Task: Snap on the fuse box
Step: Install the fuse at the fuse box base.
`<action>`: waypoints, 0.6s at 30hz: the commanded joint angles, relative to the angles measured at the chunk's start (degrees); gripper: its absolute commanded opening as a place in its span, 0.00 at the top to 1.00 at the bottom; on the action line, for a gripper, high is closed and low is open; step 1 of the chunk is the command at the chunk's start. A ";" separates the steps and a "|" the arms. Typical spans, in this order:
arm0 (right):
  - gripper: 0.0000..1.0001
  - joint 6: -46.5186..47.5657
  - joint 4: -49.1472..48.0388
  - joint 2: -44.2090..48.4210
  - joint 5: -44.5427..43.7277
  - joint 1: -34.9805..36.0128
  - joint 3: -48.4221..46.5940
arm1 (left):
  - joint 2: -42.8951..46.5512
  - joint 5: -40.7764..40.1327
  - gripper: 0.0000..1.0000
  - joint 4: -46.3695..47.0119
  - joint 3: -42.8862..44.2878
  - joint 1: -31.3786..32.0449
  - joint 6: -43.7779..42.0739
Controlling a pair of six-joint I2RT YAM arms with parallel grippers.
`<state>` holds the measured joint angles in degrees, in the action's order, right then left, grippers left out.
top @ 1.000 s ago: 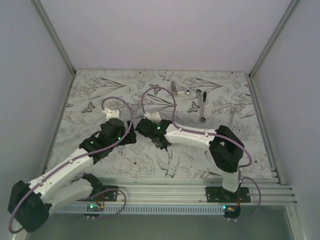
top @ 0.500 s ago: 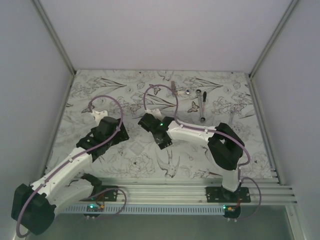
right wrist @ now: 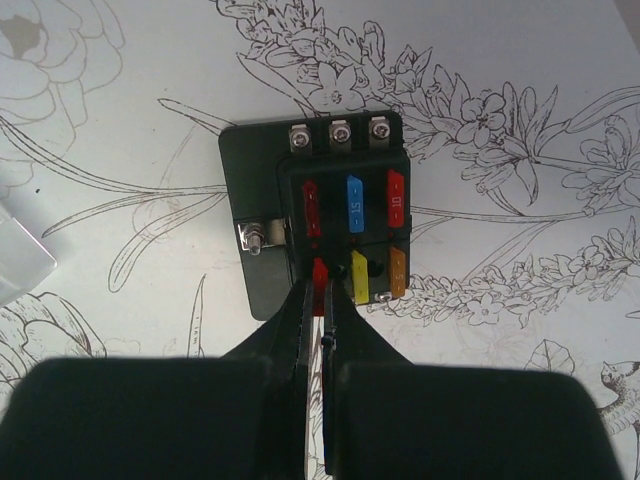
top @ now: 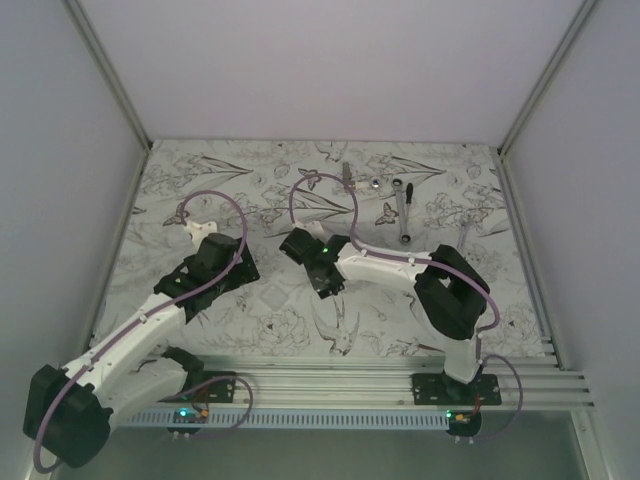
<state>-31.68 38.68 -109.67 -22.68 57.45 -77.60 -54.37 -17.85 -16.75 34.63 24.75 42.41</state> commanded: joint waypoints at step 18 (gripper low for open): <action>1.00 1.62 -8.61 5.51 4.35 -2.03 8.38 | -0.10 1.29 0.01 -1.70 -0.05 -0.32 0.13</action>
<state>-31.18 32.18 -105.97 -20.62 56.42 -71.50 -54.37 -17.43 -16.75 34.63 24.75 42.41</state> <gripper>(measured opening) 0.029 0.995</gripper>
